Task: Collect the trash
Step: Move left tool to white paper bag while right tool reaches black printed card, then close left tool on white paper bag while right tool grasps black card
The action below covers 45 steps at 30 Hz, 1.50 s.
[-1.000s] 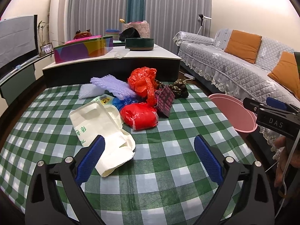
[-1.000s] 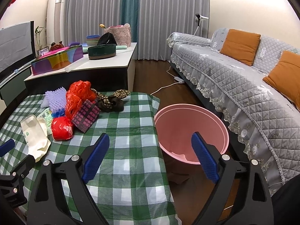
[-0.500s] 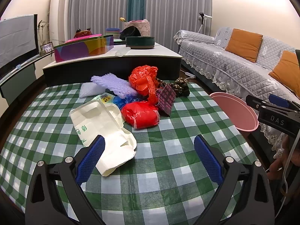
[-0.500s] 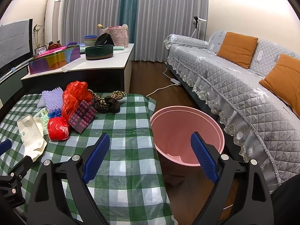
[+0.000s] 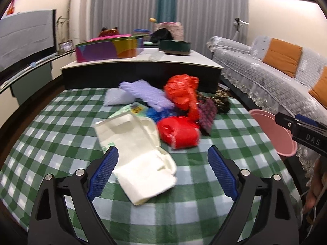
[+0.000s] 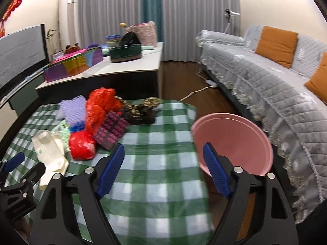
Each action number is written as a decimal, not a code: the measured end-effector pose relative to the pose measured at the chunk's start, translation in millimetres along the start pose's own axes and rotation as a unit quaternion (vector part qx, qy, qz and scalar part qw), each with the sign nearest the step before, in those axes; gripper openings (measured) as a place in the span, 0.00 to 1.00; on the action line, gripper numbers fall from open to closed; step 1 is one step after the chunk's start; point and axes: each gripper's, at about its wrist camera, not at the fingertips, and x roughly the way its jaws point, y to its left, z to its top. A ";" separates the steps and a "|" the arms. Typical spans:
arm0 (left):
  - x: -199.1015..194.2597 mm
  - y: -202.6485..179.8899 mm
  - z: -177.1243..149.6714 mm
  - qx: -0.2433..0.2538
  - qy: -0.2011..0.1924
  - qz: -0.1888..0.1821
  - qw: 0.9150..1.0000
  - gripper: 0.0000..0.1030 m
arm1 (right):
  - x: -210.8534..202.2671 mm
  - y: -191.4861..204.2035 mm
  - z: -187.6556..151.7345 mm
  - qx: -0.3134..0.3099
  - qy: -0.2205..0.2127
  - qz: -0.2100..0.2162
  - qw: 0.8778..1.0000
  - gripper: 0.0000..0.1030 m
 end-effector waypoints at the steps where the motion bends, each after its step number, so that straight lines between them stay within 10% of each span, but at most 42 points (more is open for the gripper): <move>1: 2.1 3.0 0.8 -0.004 0.000 0.004 1.000 0.83 | 5.7 4.2 2.4 0.001 0.003 0.014 1.000 0.70; 27: 72.0 74.3 20.1 -0.074 0.053 0.085 0.992 0.77 | 155.1 57.7 29.8 0.075 0.106 0.141 0.981 0.78; 45: 64.8 57.1 28.8 -0.056 0.056 0.020 0.997 0.18 | 133.9 52.9 35.8 0.046 0.092 0.161 0.982 0.49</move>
